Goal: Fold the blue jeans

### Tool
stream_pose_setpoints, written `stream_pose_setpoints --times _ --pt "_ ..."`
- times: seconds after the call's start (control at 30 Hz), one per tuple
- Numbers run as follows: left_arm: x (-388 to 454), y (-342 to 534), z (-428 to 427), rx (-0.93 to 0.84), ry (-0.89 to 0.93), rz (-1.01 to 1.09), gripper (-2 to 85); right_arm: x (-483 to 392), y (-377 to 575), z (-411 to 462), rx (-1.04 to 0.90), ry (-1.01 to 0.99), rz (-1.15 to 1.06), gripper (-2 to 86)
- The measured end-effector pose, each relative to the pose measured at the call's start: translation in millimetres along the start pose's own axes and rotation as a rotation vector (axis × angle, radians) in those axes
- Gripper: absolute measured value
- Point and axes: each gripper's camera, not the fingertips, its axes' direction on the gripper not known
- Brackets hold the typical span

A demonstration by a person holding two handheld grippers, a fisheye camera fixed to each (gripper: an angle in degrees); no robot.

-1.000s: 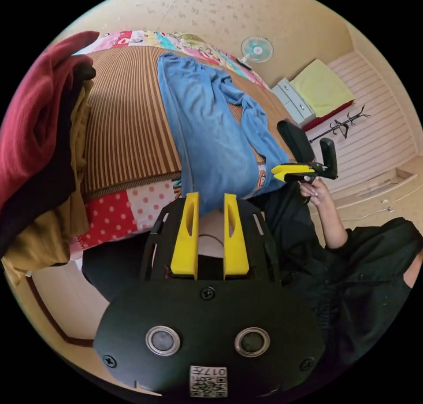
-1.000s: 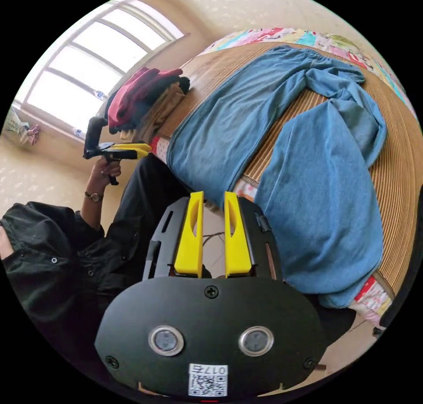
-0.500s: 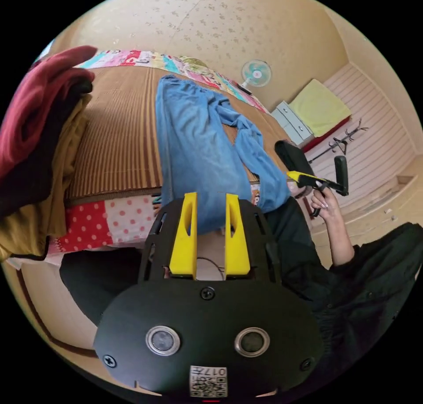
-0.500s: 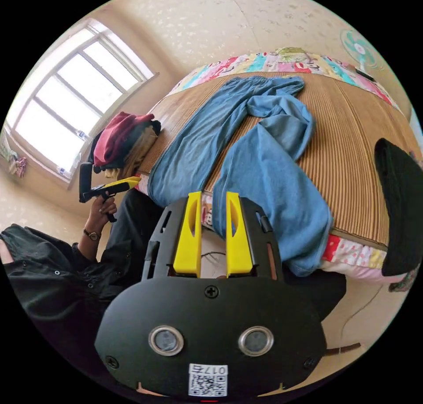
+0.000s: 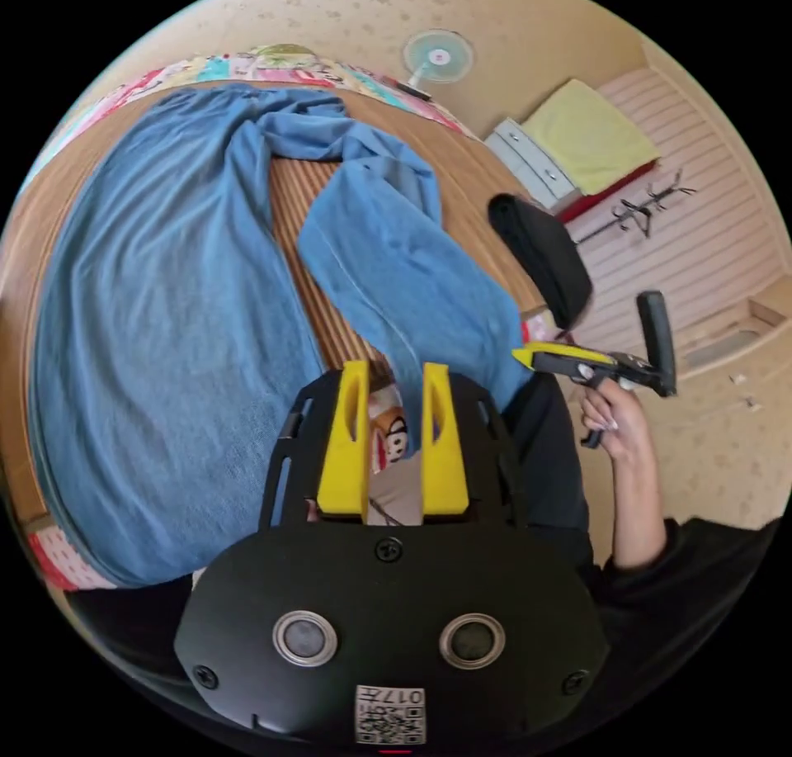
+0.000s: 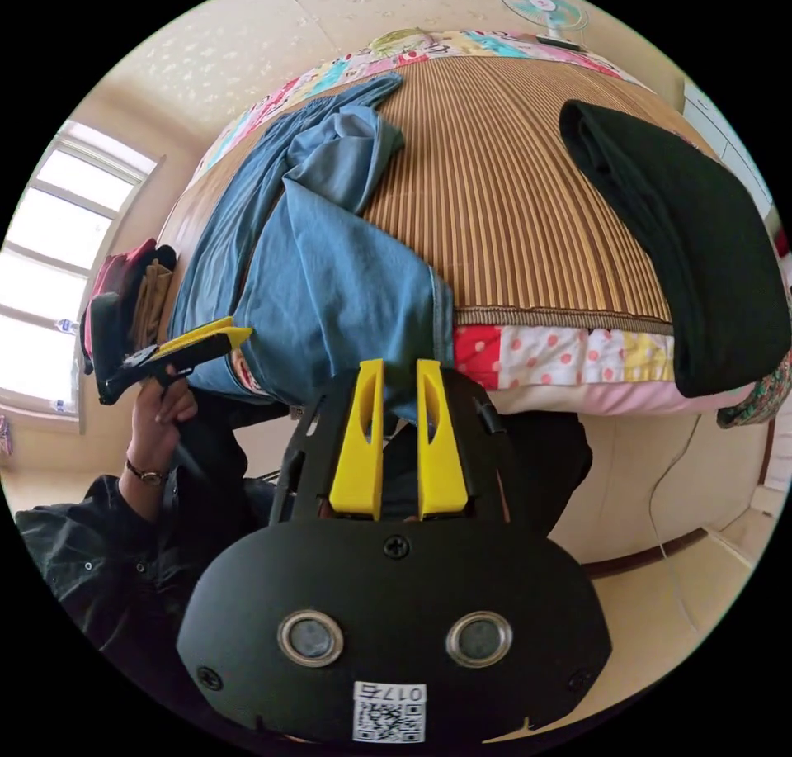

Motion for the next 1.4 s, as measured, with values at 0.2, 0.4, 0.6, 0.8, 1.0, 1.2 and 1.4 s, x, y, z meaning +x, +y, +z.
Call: stream_pose_setpoints --times 0.2,0.4,0.6,0.8,1.0,1.2,1.4 --pt "11.4 33.2 -73.9 0.020 0.469 0.305 -0.8 35.8 46.9 -104.0 0.210 -0.674 -0.328 1.9" --pt "-14.1 85.7 -85.4 -0.134 0.515 0.220 -0.9 71.3 97.9 -149.8 0.065 -0.520 -0.365 1.5" --pt "-41.4 106.8 -36.3 -0.238 0.317 0.054 2.8 115.6 107.0 -72.1 -0.263 -0.513 -0.128 1.4" --pt "2.7 66.0 -70.6 -0.043 0.275 0.167 8.6 63.9 91.2 -93.6 -0.116 -0.719 -0.435 1.3" --pt "34.2 9.0 -58.4 -0.052 0.279 0.217 10.6 37.6 67.6 -63.9 -0.201 -0.777 -0.501 1.3" --pt "12.0 -9.6 11.3 -0.247 0.470 0.128 11.6 9.5 60.1 -42.9 -0.221 -0.768 -0.548 1.7" --pt "-35.9 2.3 -11.9 -0.102 0.555 0.036 -0.1 44.4 66.0 -63.6 -0.175 -0.712 -0.468 1.8"
